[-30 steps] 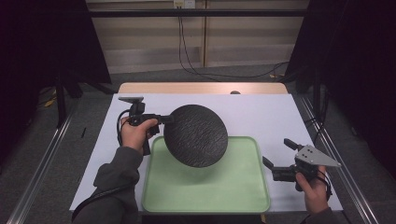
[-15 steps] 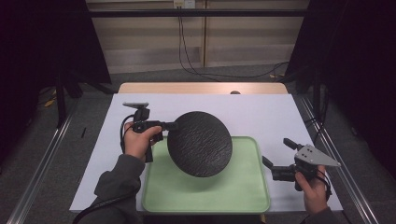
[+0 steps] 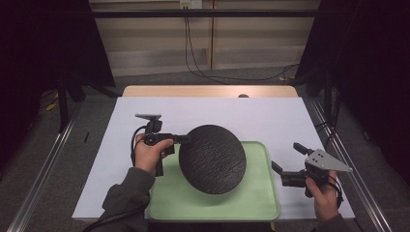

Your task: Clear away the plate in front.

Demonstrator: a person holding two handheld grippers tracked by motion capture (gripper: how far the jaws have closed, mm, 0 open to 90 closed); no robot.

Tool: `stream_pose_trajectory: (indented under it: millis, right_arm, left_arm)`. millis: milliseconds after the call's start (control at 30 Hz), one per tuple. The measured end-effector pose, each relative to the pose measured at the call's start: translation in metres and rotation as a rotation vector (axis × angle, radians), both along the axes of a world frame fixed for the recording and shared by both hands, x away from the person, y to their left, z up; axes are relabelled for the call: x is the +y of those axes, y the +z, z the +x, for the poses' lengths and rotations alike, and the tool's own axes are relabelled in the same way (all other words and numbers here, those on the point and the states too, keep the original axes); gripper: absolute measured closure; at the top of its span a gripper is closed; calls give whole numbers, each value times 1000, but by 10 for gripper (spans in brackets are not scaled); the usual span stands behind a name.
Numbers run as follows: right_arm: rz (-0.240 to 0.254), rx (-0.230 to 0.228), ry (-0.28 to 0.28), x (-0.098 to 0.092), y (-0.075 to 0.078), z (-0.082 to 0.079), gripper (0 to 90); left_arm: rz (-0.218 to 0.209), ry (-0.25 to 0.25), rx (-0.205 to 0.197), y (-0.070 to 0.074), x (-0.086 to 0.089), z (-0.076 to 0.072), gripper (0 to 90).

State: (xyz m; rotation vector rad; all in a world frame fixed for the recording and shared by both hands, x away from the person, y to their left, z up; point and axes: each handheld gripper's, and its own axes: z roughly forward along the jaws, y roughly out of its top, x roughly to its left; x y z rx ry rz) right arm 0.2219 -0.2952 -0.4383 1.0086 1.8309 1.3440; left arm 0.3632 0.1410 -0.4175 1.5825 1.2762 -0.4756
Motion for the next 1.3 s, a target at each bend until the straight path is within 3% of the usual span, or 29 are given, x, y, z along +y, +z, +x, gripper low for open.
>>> stream_pose_trajectory:
  millis: [667, 1133, 1300]
  right_arm:
    - [-6, -4, 1, 0, 1, -1, 6]
    - [-6, -5, 2, 1, 0, -1, 6]
    - [-10, -5, 2, 1, 0, -1, 6]
  left_arm:
    - [-4, 3, 45, -27, -5, -14, 847]
    - [-33, 6, 50, -36, -5, -25, 843]
    - [-26, 13, 43, -39, -4, -25, 849]
